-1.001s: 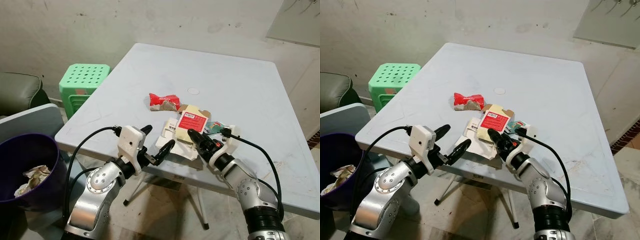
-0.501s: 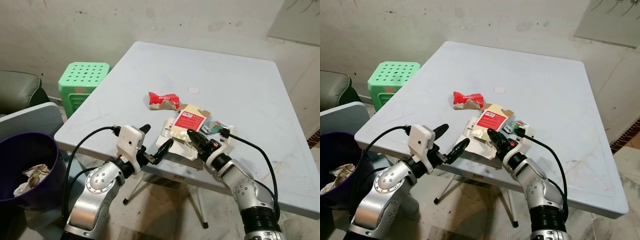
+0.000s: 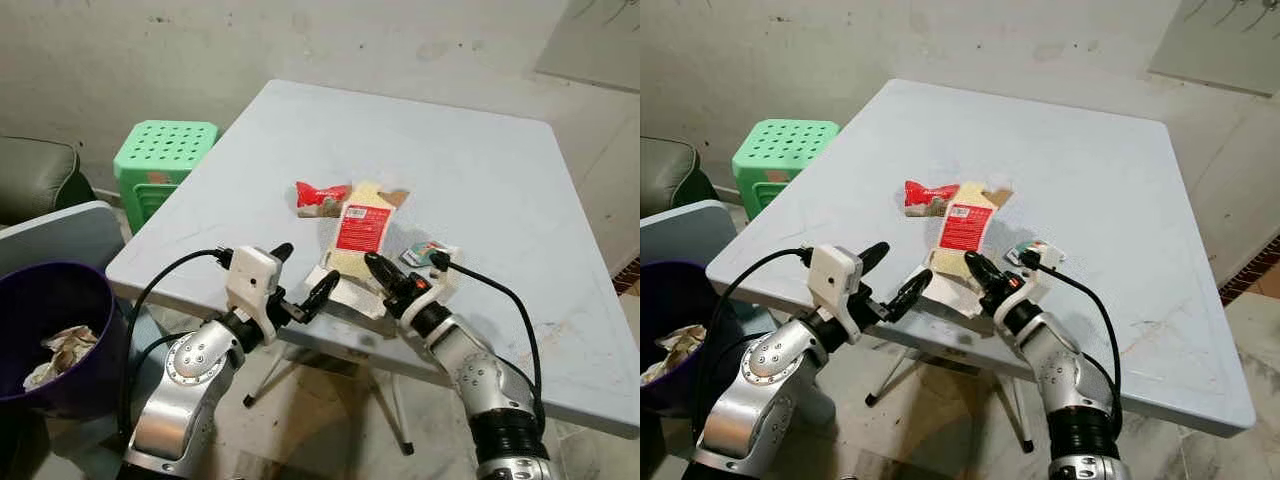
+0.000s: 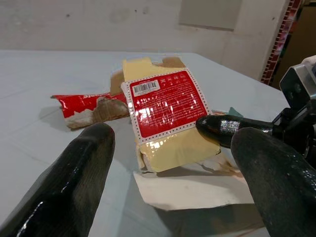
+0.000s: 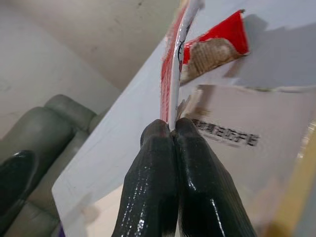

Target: Picking trash to rubbish bin

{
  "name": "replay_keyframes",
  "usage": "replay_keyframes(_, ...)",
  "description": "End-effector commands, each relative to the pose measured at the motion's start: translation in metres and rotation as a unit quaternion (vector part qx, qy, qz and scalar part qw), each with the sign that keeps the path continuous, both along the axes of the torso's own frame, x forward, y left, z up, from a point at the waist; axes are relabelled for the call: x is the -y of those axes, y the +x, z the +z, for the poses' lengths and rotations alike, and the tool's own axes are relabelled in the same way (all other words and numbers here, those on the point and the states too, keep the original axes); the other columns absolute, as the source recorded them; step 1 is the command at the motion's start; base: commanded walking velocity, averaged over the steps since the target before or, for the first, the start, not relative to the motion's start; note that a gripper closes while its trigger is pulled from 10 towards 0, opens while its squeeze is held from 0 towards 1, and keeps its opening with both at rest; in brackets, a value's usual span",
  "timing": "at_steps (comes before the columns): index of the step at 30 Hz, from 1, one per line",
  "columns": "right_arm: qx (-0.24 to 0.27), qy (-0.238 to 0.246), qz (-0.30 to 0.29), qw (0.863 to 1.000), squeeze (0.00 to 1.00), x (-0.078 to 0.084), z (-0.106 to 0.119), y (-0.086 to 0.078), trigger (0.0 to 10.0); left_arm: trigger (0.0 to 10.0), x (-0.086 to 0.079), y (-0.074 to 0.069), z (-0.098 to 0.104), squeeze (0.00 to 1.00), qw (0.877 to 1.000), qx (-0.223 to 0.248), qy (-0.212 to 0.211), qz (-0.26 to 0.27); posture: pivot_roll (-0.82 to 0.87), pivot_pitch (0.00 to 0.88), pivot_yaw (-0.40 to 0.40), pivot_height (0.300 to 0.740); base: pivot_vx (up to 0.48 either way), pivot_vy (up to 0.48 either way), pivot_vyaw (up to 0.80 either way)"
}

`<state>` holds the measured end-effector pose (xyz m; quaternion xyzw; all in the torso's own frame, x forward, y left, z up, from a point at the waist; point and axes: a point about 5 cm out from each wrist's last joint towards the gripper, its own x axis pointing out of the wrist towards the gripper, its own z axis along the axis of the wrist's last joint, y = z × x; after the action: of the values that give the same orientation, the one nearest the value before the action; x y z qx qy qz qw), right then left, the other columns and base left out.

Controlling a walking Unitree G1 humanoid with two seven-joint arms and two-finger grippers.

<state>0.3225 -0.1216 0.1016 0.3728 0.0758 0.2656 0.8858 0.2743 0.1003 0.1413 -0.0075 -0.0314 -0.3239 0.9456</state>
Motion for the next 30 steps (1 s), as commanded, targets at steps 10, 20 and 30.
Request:
replay_keyframes(10,0.107,-0.022,-0.084,0.99,0.0,0.031,0.038,-0.007,0.0,10.0,-0.015,0.017,0.012,0.0,0.999,0.015,-0.013,0.035,0.1,0.046,-0.046,0.715,0.0,0.0,0.0)
replay_keyframes(20,0.169,-0.181,-0.202,0.947,0.0,0.064,0.057,-0.019,10.0,10.0,-0.047,0.037,0.02,0.0,0.993,0.028,-0.023,0.108,0.06,0.021,-0.016,0.715,0.0,0.0,0.0)
replay_keyframes(30,0.218,-0.303,-0.279,0.885,0.0,0.059,0.067,-0.025,10.0,10.0,-0.059,0.045,0.02,0.0,0.976,0.049,-0.028,0.209,0.06,0.005,-0.021,0.715,0.0,0.0,0.0)
